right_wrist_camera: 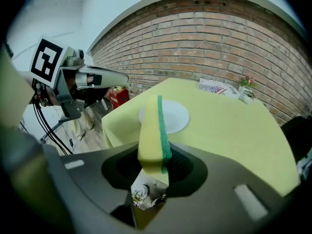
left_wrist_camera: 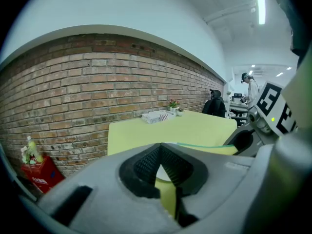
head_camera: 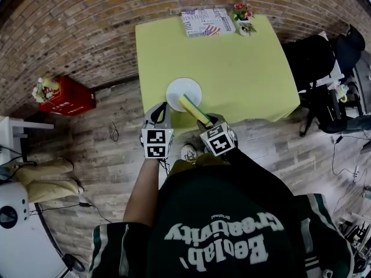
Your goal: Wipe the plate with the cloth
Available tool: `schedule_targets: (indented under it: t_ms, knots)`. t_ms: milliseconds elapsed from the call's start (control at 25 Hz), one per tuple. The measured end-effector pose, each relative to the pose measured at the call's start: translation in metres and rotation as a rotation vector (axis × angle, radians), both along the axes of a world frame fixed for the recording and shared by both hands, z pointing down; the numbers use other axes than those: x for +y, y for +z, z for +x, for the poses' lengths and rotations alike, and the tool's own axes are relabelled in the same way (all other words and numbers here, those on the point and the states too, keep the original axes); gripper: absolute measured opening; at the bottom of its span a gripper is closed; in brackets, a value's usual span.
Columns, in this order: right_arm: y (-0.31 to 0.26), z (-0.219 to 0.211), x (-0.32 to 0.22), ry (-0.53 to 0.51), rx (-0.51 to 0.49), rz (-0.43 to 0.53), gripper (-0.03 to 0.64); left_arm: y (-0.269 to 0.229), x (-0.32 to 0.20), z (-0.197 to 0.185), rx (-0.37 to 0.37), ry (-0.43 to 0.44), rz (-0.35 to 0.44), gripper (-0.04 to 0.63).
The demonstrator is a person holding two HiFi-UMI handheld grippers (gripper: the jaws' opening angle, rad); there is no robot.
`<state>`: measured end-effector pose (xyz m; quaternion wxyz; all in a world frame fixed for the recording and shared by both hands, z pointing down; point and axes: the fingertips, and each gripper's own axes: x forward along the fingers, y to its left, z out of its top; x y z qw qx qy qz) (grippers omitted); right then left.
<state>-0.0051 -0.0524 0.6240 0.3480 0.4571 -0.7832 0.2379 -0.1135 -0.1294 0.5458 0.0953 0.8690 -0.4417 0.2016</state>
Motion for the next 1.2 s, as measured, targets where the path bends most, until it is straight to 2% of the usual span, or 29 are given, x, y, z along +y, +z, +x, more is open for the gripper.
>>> schedule_targets:
  t_ms: [520, 760, 920, 1200]
  knots:
    - [0.000, 0.046, -0.006, 0.145, 0.027, 0.007, 0.124, -0.003, -0.008, 0.022, 0.011, 0.049, 0.004, 0.003]
    - [-0.003, 0.049, -0.009, 0.149, 0.033, 0.017, 0.124, -0.003, -0.009, 0.027, 0.032, 0.062, -0.014, 0.003]
    - [-0.013, 0.050, -0.021, 0.177, -0.004, 0.042, 0.114, -0.006, -0.010, 0.022, 0.037, 0.046, -0.006, 0.003]
    - [-0.039, 0.032, -0.050, 0.147, -0.134, 0.105, 0.112, -0.010, -0.012, 0.006, 0.029, -0.008, 0.009, 0.003]
